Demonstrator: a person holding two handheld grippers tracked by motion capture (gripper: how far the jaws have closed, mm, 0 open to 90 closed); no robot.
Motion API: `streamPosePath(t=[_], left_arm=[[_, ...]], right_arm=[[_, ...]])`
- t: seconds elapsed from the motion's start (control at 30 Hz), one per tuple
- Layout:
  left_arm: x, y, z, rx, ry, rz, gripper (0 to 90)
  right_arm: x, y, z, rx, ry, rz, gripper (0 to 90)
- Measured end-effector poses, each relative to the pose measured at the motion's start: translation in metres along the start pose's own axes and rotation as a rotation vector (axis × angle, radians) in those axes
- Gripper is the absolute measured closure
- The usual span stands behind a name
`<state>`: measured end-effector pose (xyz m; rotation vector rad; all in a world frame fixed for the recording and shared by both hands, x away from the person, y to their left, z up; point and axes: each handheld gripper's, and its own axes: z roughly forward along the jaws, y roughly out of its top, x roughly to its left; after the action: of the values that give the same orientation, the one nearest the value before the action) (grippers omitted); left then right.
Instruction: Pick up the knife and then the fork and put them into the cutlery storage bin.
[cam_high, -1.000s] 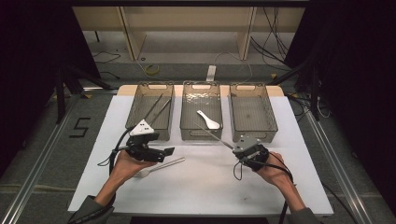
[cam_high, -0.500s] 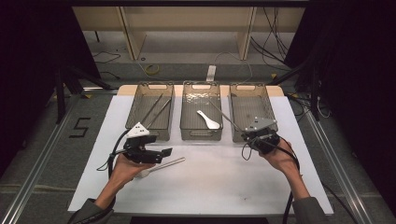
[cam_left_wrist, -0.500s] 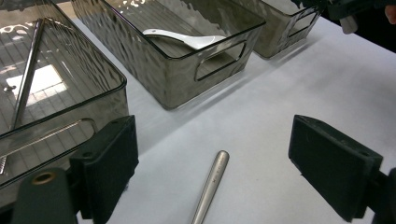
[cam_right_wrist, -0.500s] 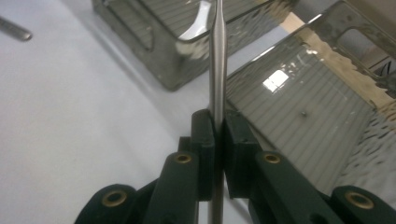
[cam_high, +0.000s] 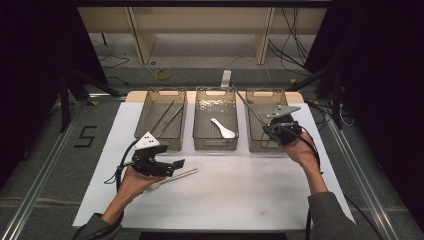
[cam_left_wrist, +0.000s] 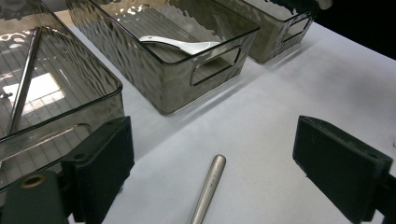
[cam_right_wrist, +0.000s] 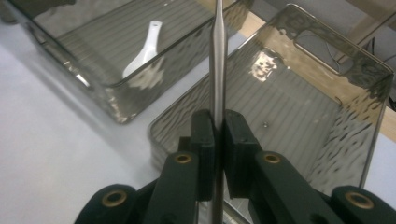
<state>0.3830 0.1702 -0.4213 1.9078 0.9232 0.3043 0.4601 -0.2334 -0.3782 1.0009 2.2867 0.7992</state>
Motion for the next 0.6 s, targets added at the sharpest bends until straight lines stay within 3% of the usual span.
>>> streamPosePath(t=[0.27, 0.4, 0.6], left_arm=[[-0.001, 0.0, -0.002, -0.01, -0.013, -0.021, 11.8], [-0.004, 0.0, -0.003, -0.013, -0.007, 0.006, 11.8], [-0.003, 0.0, -0.004, -0.023, 0.001, 0.002, 11.8]], right_arm=[[-0.012, 0.007, 0.014, 0.025, -0.014, 0.071, 84.6], [-0.019, 0.01, 0.023, 0.051, -0.027, 0.107, 84.6], [-0.03, 0.01, 0.036, 0.087, -0.054, 0.165, 84.5]])
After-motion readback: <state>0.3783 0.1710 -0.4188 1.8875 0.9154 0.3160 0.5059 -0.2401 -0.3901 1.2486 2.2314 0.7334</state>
